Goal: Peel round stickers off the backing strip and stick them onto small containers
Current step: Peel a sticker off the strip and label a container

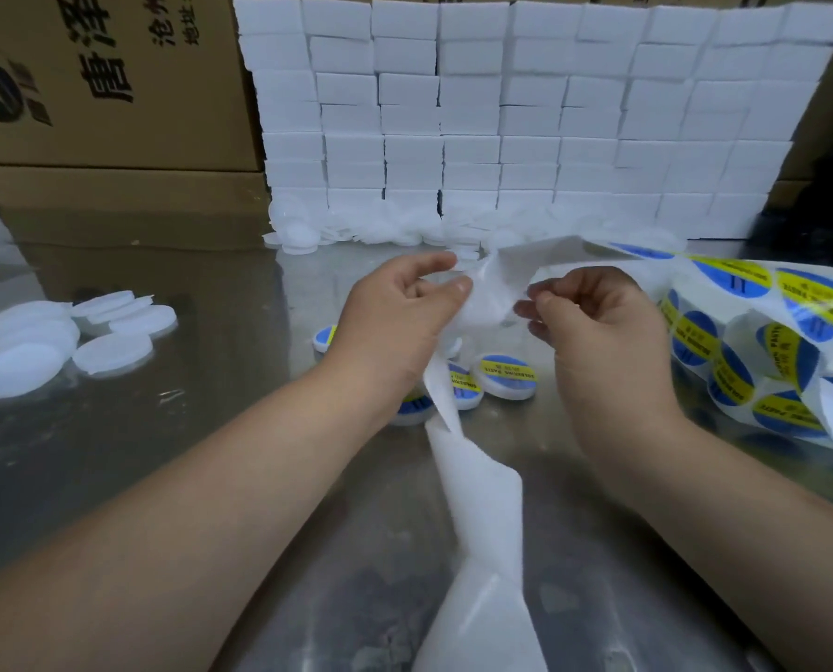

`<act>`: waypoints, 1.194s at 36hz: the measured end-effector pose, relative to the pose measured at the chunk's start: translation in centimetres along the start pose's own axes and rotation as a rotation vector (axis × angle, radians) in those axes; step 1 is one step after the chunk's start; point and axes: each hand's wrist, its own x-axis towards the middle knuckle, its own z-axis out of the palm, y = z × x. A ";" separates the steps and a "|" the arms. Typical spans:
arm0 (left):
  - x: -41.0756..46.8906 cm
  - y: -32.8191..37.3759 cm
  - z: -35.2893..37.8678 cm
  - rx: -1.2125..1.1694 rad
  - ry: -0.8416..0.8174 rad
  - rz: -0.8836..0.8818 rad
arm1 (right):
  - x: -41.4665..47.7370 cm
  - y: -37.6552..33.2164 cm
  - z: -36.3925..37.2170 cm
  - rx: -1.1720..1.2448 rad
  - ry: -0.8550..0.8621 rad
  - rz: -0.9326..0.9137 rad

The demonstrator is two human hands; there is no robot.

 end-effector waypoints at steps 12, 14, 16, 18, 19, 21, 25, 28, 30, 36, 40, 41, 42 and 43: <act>-0.5 1.3 0.0 -0.358 0.062 -0.197 | 4.6 1.8 -0.9 -0.195 0.026 0.378; -0.5 1.6 0.0 -0.431 0.073 -0.235 | 6.3 1.7 -0.7 -0.390 -0.015 0.356; -0.5 1.7 0.0 -0.459 0.079 -0.245 | 8.0 2.0 -0.3 -0.712 -0.028 0.199; -0.5 1.8 0.0 -0.470 0.073 -0.236 | 9.5 3.0 -0.1 -0.967 -0.103 0.092; -0.5 1.7 0.0 -0.468 0.071 -0.231 | 10.1 3.7 0.0 -1.063 -0.145 0.062; -0.4 1.5 0.0 -0.456 0.063 -0.219 | 11.3 5.0 0.4 -1.230 -0.207 0.060; -0.3 1.1 0.1 -0.442 0.060 -0.207 | 12.8 6.8 1.8 -1.389 -0.343 0.159; -0.1 0.9 0.1 -0.449 0.063 -0.196 | 13.4 7.3 2.6 -1.420 -0.419 0.270; -0.1 0.8 0.2 -0.439 0.056 -0.184 | 13.5 7.3 2.8 -1.453 -0.441 0.315; -0.2 0.8 0.2 -0.406 0.038 -0.183 | 13.3 6.0 2.8 -1.557 -0.437 0.206; -0.4 0.9 0.3 -0.397 0.048 -0.185 | 12.1 5.3 2.7 -1.531 -0.430 0.073; -0.4 1.0 0.3 -0.401 0.050 -0.188 | 11.6 4.9 2.6 -1.491 -0.412 0.031; -0.5 1.0 0.3 -0.404 0.051 -0.192 | 11.0 4.5 2.7 -1.449 -0.389 0.004; -0.5 1.0 0.3 -0.400 0.050 -0.196 | 10.4 4.0 2.7 -1.421 -0.361 -0.011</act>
